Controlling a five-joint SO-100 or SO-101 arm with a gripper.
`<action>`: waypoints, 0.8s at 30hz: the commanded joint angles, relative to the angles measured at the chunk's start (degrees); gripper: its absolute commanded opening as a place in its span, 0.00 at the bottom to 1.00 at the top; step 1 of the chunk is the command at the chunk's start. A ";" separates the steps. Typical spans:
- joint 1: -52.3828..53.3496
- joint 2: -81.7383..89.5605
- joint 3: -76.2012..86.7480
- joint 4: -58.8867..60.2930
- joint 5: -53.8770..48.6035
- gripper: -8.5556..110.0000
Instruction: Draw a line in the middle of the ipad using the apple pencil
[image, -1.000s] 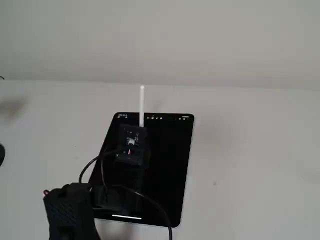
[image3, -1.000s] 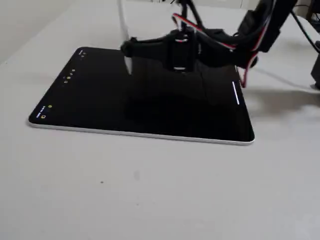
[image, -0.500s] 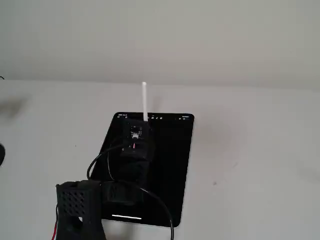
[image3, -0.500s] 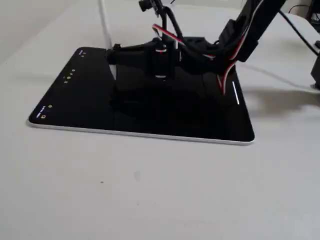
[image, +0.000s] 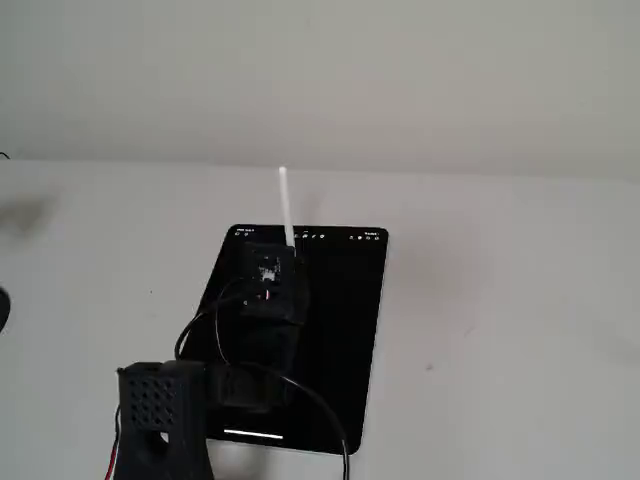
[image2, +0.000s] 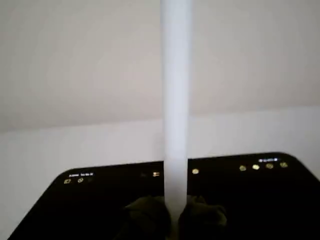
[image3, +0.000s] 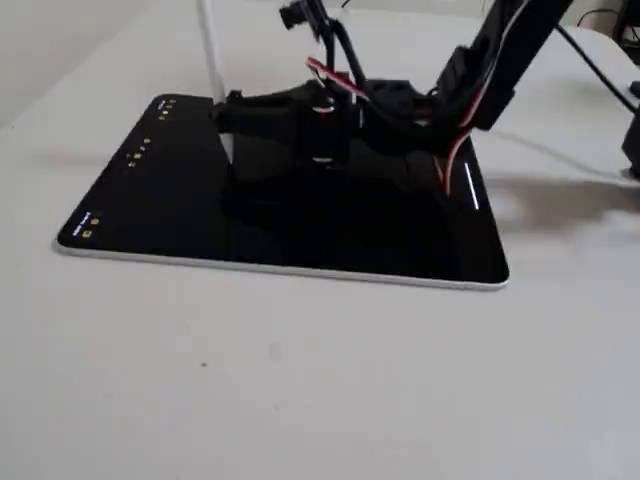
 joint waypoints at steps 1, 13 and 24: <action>0.26 -0.09 -1.85 -1.85 -1.23 0.07; -0.44 8.53 7.82 0.26 0.35 0.07; -1.32 19.16 21.09 2.11 3.25 0.07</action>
